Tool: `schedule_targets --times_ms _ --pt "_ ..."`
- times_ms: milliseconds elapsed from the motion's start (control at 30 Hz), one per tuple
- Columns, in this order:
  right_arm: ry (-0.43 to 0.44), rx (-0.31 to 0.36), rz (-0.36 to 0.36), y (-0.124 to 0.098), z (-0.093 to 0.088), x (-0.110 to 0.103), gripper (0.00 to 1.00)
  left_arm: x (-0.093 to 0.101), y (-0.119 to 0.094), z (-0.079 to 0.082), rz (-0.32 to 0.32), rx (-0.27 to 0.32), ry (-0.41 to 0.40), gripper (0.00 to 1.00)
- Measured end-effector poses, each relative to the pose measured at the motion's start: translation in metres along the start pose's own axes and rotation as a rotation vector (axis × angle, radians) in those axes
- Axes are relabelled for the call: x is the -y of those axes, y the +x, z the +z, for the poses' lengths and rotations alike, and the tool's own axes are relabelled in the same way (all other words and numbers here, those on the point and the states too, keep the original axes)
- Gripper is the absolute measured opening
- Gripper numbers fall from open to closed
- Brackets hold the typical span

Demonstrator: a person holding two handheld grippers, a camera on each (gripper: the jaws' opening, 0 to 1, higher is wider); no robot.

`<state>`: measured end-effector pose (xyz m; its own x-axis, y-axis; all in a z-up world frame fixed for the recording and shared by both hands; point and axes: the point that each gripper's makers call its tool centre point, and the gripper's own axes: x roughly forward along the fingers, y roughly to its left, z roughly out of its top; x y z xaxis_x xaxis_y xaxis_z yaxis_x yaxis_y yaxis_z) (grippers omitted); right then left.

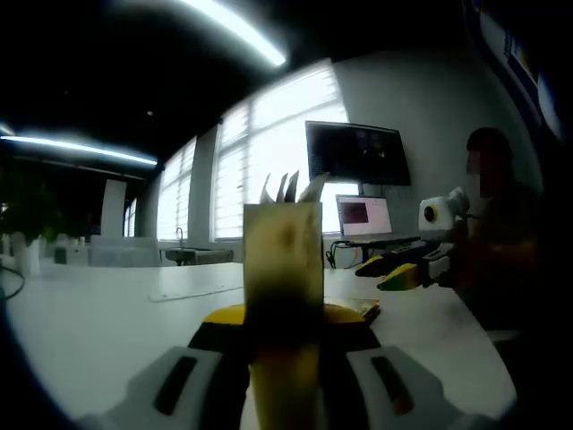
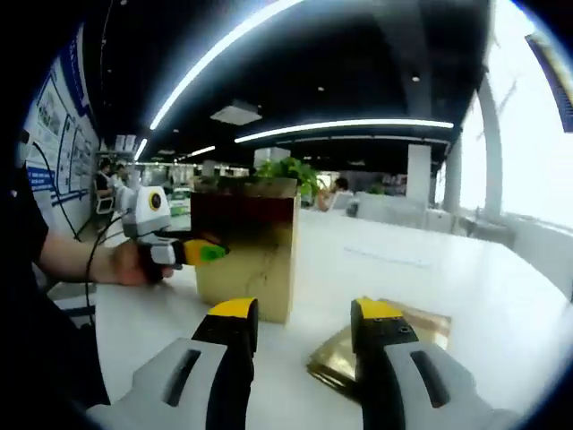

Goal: Extract single mask from mask box in order stack masks on table

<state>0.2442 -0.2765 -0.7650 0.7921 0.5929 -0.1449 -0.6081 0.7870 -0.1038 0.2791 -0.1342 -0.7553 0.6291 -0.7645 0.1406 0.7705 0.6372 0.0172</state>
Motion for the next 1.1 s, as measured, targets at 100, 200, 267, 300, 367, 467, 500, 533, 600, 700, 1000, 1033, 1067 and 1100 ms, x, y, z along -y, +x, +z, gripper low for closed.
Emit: schedule_targets --times_ms 100,200,267,300,367,467,500,533,600,700,1000,1033,1067,1100 --pt "0.004 0.048 -0.007 -0.001 0.004 0.000 0.38 0.000 0.000 0.000 0.000 0.000 0.000 0.31" --pt "0.048 0.088 -0.009 -0.002 0.002 0.002 0.38 0.000 0.000 0.000 0.000 0.000 0.000 0.31" --pt "0.051 0.106 -0.010 -0.003 -0.005 0.002 0.38 -0.001 0.000 0.000 0.001 -0.001 0.001 0.31" --pt "0.052 0.112 -0.004 -0.003 -0.008 0.001 0.38 -0.001 0.000 -0.001 0.001 -0.001 0.000 0.31" --pt "0.044 0.109 0.000 -0.002 -0.016 -0.001 0.37 -0.001 0.000 -0.001 0.001 -0.001 0.000 0.31" --pt "0.036 0.093 -0.008 -0.002 -0.025 -0.001 0.36 -0.001 0.000 -0.001 0.001 -0.001 -0.001 0.31" --pt "0.044 0.097 -0.001 -0.003 -0.025 -0.001 0.36 -0.001 0.000 -0.001 0.001 -0.001 -0.001 0.31" --pt "0.038 0.109 0.003 -0.004 -0.021 -0.001 0.36 -0.001 0.000 -0.001 0.001 -0.001 -0.001 0.31" --pt "0.077 0.168 0.033 -0.005 -0.011 -0.005 0.36 0.000 0.000 -0.001 0.001 -0.001 -0.001 0.31" --pt "0.077 0.150 0.033 -0.006 -0.016 -0.005 0.36 0.000 0.000 -0.001 0.001 -0.002 -0.002 0.31" --pt "0.124 0.162 0.042 -0.007 -0.016 -0.005 0.34 0.001 0.001 -0.002 0.000 -0.007 -0.004 0.31" --pt "0.119 0.163 0.043 -0.007 -0.016 -0.005 0.34 0.001 0.001 -0.002 0.000 -0.007 -0.004 0.31" --pt "0.115 0.165 0.045 -0.007 -0.016 -0.006 0.34 0.001 0.001 -0.002 -0.001 -0.007 -0.004 0.31" --pt "0.116 0.166 0.045 -0.008 -0.016 -0.004 0.34 0.001 0.001 -0.002 -0.001 -0.007 -0.004 0.31"
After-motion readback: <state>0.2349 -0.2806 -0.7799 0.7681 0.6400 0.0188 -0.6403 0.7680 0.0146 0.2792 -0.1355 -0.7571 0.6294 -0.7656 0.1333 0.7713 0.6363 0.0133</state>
